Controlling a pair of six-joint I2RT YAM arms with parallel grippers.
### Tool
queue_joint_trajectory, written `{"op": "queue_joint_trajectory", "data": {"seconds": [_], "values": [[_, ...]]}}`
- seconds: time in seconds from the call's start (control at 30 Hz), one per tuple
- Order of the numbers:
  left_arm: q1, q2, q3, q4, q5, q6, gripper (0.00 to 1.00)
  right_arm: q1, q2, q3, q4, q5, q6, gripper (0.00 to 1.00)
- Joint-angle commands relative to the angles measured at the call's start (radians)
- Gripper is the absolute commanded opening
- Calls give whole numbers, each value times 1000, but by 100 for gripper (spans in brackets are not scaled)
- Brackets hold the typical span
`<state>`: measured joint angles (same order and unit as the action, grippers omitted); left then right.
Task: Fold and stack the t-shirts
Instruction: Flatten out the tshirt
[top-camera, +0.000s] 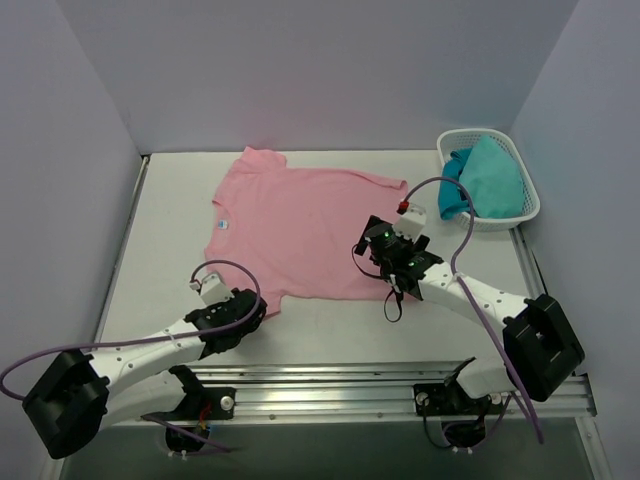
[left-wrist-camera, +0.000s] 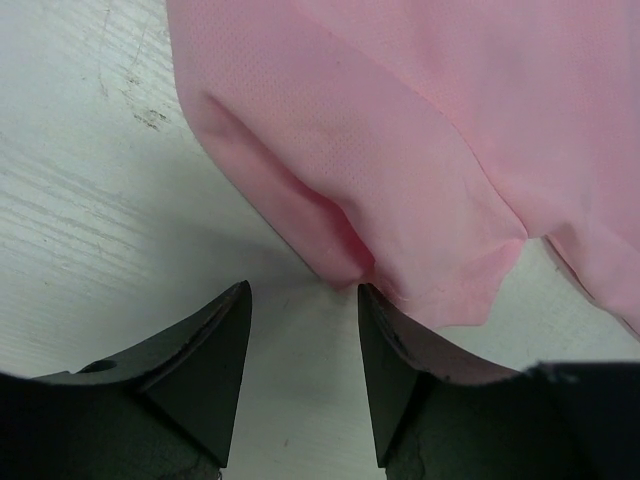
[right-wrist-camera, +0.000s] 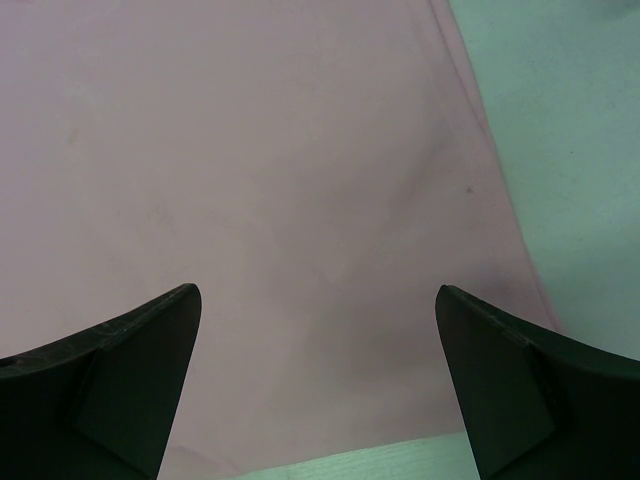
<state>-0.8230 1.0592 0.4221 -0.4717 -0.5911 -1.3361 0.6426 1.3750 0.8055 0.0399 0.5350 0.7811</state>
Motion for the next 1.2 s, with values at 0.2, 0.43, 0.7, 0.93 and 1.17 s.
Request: {"op": "queue_joint_trajectory", "data": {"seconds": [0.2,0.43,0.7,0.93,1.17], "values": [[-2,70,39,-30,-56,-49,56,5,-5,-2,2,17,0,100],[4,160,87,13,-75,-40,57,8,-25,-3,-1,-7,-6,100],[13,300,119,105,-29,-2,28,9,-71,-9,-17,-24,-14,100],[16,340,127,114,-24,6,2,9,-122,-19,-25,-27,-16,100],[-4,176,164,-83,-42,35,2,12,-132,-31,-8,-67,-8,100]]}}
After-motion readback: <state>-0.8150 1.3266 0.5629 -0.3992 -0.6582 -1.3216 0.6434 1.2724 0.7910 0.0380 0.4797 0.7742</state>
